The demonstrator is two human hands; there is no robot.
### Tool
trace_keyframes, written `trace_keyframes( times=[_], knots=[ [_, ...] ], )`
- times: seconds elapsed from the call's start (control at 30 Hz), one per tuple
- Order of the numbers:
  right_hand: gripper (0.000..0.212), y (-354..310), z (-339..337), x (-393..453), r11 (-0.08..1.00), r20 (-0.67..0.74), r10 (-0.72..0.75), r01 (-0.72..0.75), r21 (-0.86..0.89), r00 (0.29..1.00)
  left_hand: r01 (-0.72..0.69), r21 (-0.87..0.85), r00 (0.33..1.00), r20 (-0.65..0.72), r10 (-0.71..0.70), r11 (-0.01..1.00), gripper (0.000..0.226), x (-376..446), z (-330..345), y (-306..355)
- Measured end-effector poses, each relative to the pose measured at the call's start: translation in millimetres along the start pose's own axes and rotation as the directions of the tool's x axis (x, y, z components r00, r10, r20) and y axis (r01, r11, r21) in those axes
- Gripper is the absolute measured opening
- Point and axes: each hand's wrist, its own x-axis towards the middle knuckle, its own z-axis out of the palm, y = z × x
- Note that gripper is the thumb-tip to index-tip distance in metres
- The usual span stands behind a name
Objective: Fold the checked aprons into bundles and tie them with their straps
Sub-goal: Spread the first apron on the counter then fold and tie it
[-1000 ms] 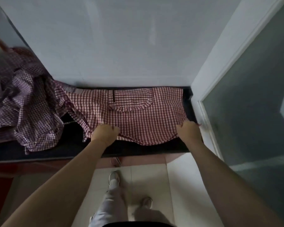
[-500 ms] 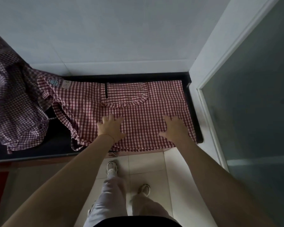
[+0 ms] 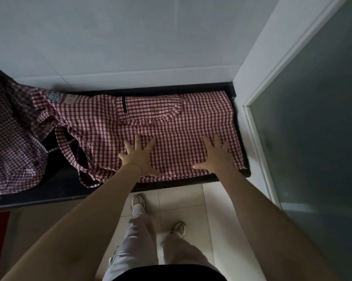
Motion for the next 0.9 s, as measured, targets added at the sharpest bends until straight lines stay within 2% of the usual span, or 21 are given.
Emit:
trace_keyframes(
  times=[0.1,0.2,0.27,0.3,0.37,0.4,0.47,0.53,0.6,0.67,0.77,0.83,0.9],
  knots=[
    [0.119,6,-6,0,1.0,0.013,0.029,-0.029,0.007,0.999,-0.013,0.022,1.0,-0.01,0.013,1.0,0.122,-1,-5,5],
    [0.102,-1,-20,-2,0.998,0.011,0.055,-0.055,0.034,0.998,-0.036,-0.09,0.995,-0.101,0.027,0.995,0.081,-8,-18,1],
    [0.081,-14,-26,-5,0.999,-0.079,0.041,-0.039,0.023,0.996,-0.042,-0.228,0.966,-0.257,-0.019,0.973,0.052,-14,-22,-8],
    [0.071,-22,-28,-7,1.0,-0.15,0.009,-0.006,0.015,0.989,-0.037,-0.287,0.931,-0.359,-0.071,0.957,0.042,-17,-22,-14],
    [0.06,-47,-31,-12,0.99,-0.267,-0.109,0.128,0.056,0.958,0.024,-0.426,0.817,-0.513,-0.263,0.905,0.033,-24,-23,-37],
    [0.058,-60,-31,-14,0.973,-0.287,-0.177,0.211,0.092,0.941,0.077,-0.505,0.769,-0.519,-0.374,0.86,0.034,-27,-22,-50],
    [0.057,-90,-28,-18,0.925,-0.269,-0.319,0.36,0.121,0.909,0.184,-0.651,0.698,-0.441,-0.564,0.737,0.044,-28,-23,-84],
    [0.059,-111,-19,-16,0.908,-0.194,-0.384,0.407,0.097,0.903,0.254,-0.752,0.675,-0.313,-0.669,0.608,0.053,-26,-23,-118],
    [0.057,-137,-12,-10,0.926,-0.162,-0.36,0.372,0.055,0.919,0.276,-0.825,0.685,-0.191,-0.703,0.494,0.059,-18,-22,-158],
    [0.047,-167,-12,-6,0.934,-0.228,-0.337,0.355,0.041,0.913,0.228,-0.87,0.743,-0.135,-0.656,0.438,0.063,-11,-22,-192],
    [0.033,-243,-16,-5,0.893,-0.342,-0.426,0.451,-0.007,0.838,0.111,-0.915,0.85,-0.116,-0.515,0.389,0.062,-2,-29,-243],
    [0.025,-293,-20,-8,0.844,-0.387,-0.502,0.536,-0.022,0.774,0.094,-0.911,0.906,-0.089,-0.414,0.402,0.058,2,-35,-258],
    [0.033,-349,-24,-12,0.791,-0.342,-0.565,0.611,0.034,0.751,0.081,-0.927,0.951,-0.038,-0.306,0.367,0.039,12,-47,-273]
  ],
)
